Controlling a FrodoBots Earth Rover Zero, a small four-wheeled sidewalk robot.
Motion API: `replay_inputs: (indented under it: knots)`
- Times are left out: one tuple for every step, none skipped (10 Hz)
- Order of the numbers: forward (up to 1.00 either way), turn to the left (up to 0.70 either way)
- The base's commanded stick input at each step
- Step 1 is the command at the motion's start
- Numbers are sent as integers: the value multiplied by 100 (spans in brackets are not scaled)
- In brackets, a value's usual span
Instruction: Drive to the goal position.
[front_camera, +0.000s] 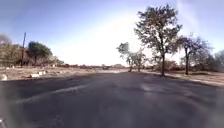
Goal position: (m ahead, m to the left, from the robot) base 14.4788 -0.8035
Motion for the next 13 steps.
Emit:
replay_inputs:
  knots:
    - [50,0]
    - [50,0]
    - [50,0]
    - [50,0]
    - [50,0]
    - [50,0]
    - [50,0]
    - [50,0]
    - [50,0]
    - [50,0]
    - [50,0]
    - [50,1]
    - [50,6]
